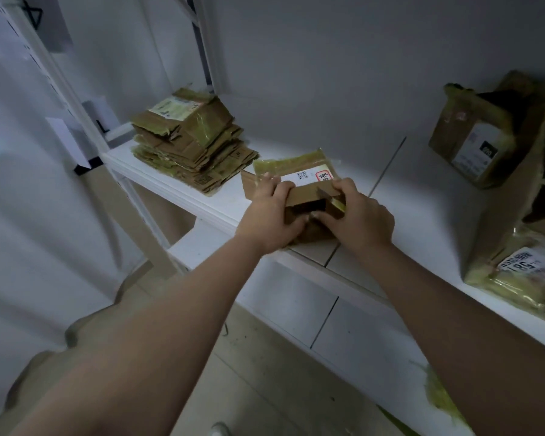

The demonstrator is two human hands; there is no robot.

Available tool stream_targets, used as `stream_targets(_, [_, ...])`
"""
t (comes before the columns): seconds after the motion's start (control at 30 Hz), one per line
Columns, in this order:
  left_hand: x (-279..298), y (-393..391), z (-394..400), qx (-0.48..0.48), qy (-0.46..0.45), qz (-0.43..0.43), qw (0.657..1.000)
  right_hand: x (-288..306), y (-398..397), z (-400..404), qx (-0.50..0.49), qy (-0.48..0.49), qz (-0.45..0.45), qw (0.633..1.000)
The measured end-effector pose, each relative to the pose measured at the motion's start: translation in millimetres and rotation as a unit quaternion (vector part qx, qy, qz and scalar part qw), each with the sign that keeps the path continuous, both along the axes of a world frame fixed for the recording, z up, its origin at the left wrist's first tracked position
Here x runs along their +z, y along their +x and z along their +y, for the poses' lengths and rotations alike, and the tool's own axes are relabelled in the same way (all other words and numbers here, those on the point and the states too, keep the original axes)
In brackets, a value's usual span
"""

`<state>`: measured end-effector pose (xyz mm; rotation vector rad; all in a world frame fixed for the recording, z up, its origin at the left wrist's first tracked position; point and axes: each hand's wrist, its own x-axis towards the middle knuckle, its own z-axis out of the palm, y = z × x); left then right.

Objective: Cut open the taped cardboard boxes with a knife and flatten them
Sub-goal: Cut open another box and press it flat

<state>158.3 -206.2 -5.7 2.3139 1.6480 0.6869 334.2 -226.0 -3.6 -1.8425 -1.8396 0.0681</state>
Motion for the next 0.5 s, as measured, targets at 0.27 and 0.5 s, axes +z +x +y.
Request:
stream_targets(0.27, [-1.0, 16.6, -1.7, 0.078, 0.032, -0.044, 0.995, -3.0, 0.0, -0.2, -0.008, -0.013, 0.036, 0.999])
stream_targets(0.5, [18.2, -28.4, -9.1, -0.048, -0.12, 0.109, 0.986, 3.4, 14.7, 1.3, 0.091, -0.056, 0.071, 0.992])
